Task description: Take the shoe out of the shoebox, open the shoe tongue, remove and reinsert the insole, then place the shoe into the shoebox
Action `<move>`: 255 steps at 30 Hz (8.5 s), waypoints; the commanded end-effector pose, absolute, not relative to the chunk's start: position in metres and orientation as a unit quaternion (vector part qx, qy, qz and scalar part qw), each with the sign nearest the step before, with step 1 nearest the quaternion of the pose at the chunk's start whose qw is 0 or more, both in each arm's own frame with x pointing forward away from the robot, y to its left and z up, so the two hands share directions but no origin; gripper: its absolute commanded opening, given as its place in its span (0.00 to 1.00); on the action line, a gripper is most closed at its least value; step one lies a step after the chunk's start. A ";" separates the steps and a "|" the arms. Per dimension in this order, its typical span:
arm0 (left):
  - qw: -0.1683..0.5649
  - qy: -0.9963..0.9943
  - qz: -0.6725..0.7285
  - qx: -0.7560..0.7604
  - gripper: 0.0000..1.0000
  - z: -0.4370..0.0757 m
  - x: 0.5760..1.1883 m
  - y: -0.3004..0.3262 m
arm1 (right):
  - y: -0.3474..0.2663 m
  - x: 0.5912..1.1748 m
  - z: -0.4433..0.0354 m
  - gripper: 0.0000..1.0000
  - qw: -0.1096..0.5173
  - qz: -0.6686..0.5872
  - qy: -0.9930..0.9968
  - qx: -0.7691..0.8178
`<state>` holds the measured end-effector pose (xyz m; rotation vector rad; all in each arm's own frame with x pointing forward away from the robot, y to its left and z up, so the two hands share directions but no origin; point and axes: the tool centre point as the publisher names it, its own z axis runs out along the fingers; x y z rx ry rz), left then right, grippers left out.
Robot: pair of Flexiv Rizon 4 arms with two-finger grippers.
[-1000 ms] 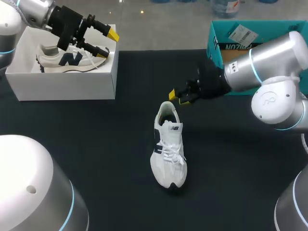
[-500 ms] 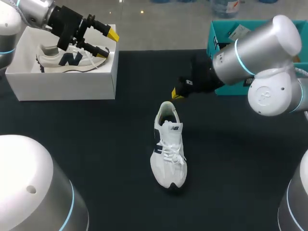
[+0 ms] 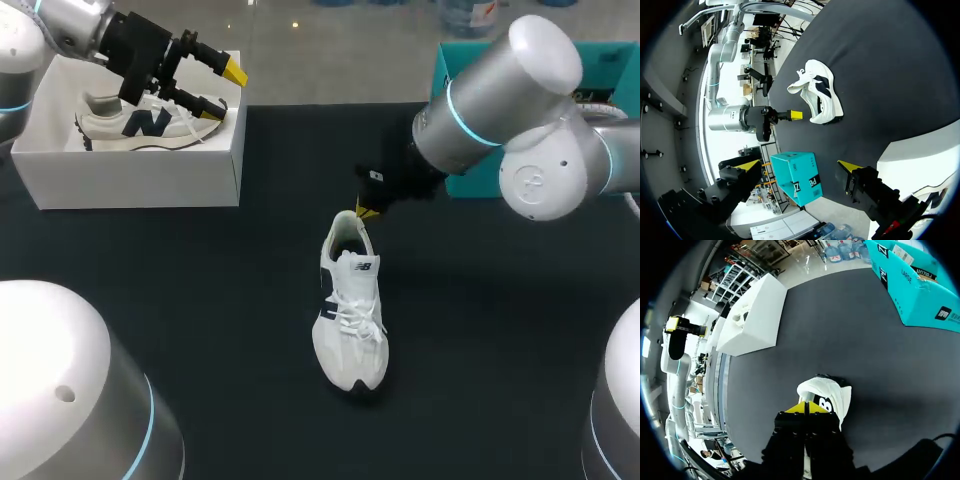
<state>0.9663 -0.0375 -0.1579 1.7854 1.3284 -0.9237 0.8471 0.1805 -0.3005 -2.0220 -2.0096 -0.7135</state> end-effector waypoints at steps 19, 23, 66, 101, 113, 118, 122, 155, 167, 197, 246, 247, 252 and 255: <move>0.357 0.514 -0.358 0.693 1.00 -0.158 0.967 -0.037 | 0.192 0.836 -0.331 0.00 0.005 -0.096 -0.670 -0.736; 0.357 0.514 -0.358 0.693 1.00 -0.158 0.967 -0.037 | 0.195 0.835 -0.340 0.00 0.009 -0.089 -0.668 -0.739; 0.357 0.514 -0.358 0.693 1.00 -0.158 0.967 -0.037 | 0.202 0.834 -0.399 0.00 0.022 -0.056 -0.658 -0.751; 0.357 0.514 -0.358 0.693 1.00 -0.158 0.967 -0.037 | 0.209 0.824 -0.415 0.00 0.047 -0.004 -0.636 -0.771; 0.357 0.514 -0.358 0.693 1.00 -0.158 0.967 -0.037 | 0.203 0.804 -0.380 0.00 0.008 -0.010 -0.623 -0.782; 0.357 0.514 -0.358 0.693 1.00 -0.158 0.967 -0.037 | 0.197 0.803 -0.387 0.00 0.011 -0.011 -0.617 -0.787; 0.357 0.514 -0.358 0.693 1.00 -0.158 0.967 -0.037 | 0.188 0.807 -0.402 0.00 0.011 0.000 -0.601 -0.800; 0.357 0.514 -0.358 0.693 1.00 -0.158 0.967 -0.037 | 0.187 0.828 -0.409 0.00 0.087 0.077 -0.603 -0.789; 0.357 0.514 -0.358 0.693 1.00 -0.158 0.967 -0.037 | 0.200 0.815 -0.384 0.00 0.093 0.128 -0.607 -0.779; 0.357 0.514 -0.358 0.693 1.00 -0.158 0.967 -0.037 | 0.195 0.803 -0.369 0.00 0.122 0.149 -0.624 -0.757; 0.357 0.514 -0.358 0.693 1.00 -0.158 0.967 -0.037 | 0.191 0.761 -0.359 1.00 0.139 0.164 -0.620 -0.755; 0.357 0.514 -0.358 0.693 1.00 -0.158 0.967 -0.037 | 0.191 0.761 -0.359 1.00 0.140 0.163 -0.620 -0.754; 0.357 0.514 -0.358 0.693 1.00 -0.158 0.967 -0.037 | 0.191 0.759 -0.359 1.00 0.141 0.161 -0.621 -0.754; 0.357 0.514 -0.358 0.693 1.00 -0.158 0.967 -0.037 | 0.192 0.757 -0.358 1.00 0.141 0.161 -0.620 -0.754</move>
